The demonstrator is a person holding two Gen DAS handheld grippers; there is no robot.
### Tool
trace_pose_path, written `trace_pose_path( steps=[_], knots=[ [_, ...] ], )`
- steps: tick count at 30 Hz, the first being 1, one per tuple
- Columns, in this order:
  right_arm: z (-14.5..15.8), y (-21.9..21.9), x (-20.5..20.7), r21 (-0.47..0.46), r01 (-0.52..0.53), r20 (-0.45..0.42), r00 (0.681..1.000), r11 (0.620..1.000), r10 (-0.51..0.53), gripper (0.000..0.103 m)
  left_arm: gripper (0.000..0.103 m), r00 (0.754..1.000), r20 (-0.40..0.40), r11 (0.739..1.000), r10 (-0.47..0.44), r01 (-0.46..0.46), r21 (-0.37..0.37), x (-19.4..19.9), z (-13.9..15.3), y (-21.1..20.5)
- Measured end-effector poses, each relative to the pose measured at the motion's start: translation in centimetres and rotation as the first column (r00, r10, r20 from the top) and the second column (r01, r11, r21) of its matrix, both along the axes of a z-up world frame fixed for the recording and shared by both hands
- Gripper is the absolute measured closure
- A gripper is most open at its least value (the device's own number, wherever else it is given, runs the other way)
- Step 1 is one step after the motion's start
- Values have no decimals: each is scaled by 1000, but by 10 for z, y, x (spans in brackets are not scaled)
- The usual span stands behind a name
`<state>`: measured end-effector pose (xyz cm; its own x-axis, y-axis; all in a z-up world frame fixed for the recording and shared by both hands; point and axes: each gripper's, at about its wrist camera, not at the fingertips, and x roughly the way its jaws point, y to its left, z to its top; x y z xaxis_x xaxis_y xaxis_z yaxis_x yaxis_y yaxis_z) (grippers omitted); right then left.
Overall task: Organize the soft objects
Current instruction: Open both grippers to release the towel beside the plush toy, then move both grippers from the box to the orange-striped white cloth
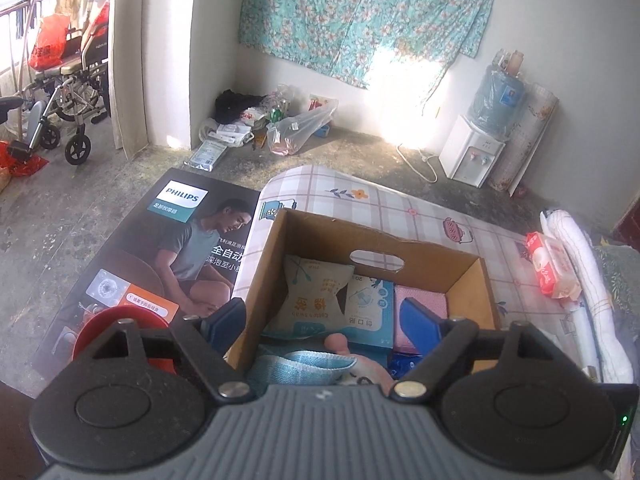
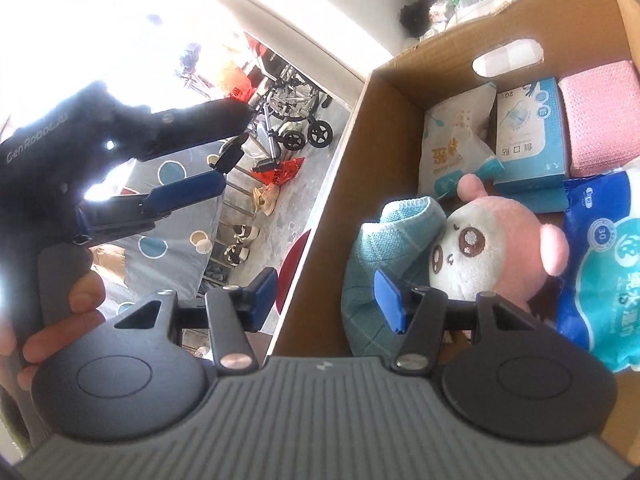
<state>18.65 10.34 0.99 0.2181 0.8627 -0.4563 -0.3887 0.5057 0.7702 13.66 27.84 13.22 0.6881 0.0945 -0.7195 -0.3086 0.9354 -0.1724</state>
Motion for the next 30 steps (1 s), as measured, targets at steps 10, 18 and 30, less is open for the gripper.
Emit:
trace_pose_path(
  steps=[10, 18, 30],
  knots=[
    [33, -119, -54, 13, 134, 180, 974, 991, -135, 25, 9, 972, 177, 988, -153, 148, 45, -59, 26, -93],
    [36, -254, -118, -1, 393, 320, 871, 919, -373, 18, 8, 923, 246, 955, -296, 290, 62, -84, -3, -203],
    [-9, -390, -186, -103, 605, 349, 765, 790, -541, 17, 8, 823, 201, 848, -531, 512, 139, -95, -88, -330]
  ],
)
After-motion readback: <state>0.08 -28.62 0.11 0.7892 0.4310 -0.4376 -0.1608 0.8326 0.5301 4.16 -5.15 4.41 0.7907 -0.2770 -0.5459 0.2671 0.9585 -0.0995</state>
